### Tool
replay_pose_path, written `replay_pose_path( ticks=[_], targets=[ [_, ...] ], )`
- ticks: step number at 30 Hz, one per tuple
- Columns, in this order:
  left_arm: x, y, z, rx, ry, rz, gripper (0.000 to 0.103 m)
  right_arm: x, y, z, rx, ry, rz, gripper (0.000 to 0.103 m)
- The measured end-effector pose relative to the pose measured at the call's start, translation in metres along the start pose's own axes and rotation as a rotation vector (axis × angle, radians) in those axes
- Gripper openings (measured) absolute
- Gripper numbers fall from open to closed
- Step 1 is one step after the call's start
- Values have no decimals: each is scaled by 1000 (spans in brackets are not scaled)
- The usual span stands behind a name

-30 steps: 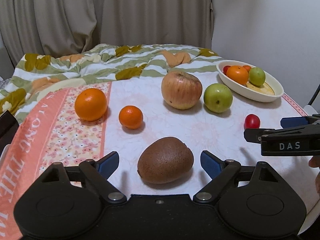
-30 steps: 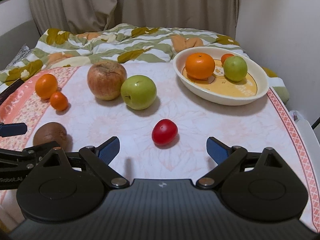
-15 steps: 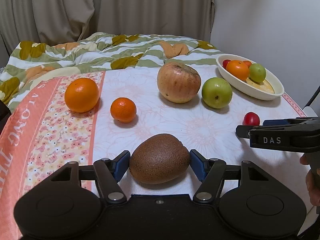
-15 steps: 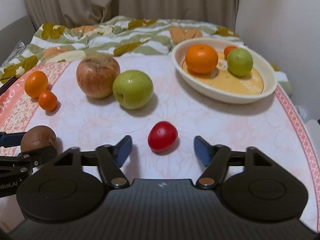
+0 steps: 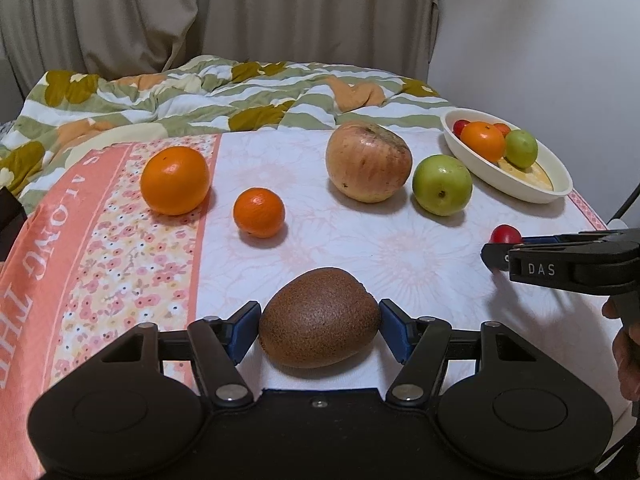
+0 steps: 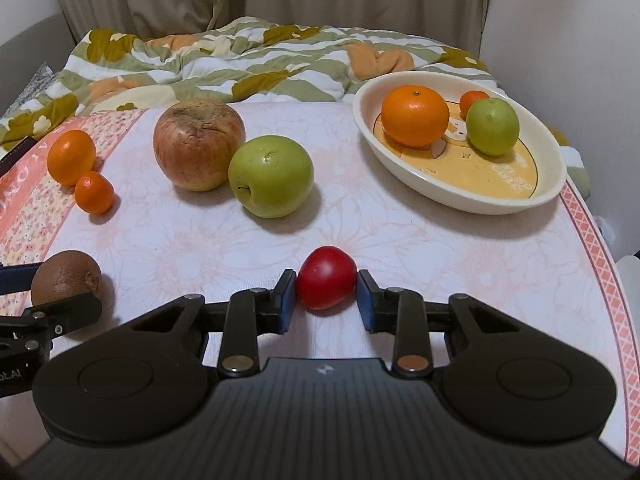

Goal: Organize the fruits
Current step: 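Grasp the kiwi with the left tool while the right tool grasps a red tomato, then carry the kiwi and red tomato into the cream bowl and open both tools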

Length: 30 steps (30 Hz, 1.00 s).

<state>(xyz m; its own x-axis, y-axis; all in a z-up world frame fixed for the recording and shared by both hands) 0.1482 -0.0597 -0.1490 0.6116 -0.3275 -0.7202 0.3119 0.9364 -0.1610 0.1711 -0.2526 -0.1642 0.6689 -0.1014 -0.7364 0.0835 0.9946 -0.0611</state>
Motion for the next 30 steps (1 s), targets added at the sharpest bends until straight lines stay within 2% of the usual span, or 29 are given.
replay_pose_path(
  ticks=[13,22,30],
  targets=[
    [-35,-4,12,-48,-43,-26,68,-36,-3,8,21,-17,11,47],
    [-68,-25,43,0,-102,-67,68,-83,-16,27,27,-47,15,47],
    [-82,-55,77,40,-141,-96,68,-109,-46,47,41,-76,27,47]
  ],
)
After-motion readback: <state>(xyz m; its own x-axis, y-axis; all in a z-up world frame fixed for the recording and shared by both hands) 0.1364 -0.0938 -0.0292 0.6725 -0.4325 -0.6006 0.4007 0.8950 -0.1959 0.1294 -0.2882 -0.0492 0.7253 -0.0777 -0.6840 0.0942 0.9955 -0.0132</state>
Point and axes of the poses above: each gripper's, at about its wrist camera, not at the fingertips, and x roughly the way its jaws point, y to its left, z to its top, the point moved 5 cm from there along x, roughly the way its jaws point, and after that the axes turned 7 degrees about -z, right-handed, at the moved point
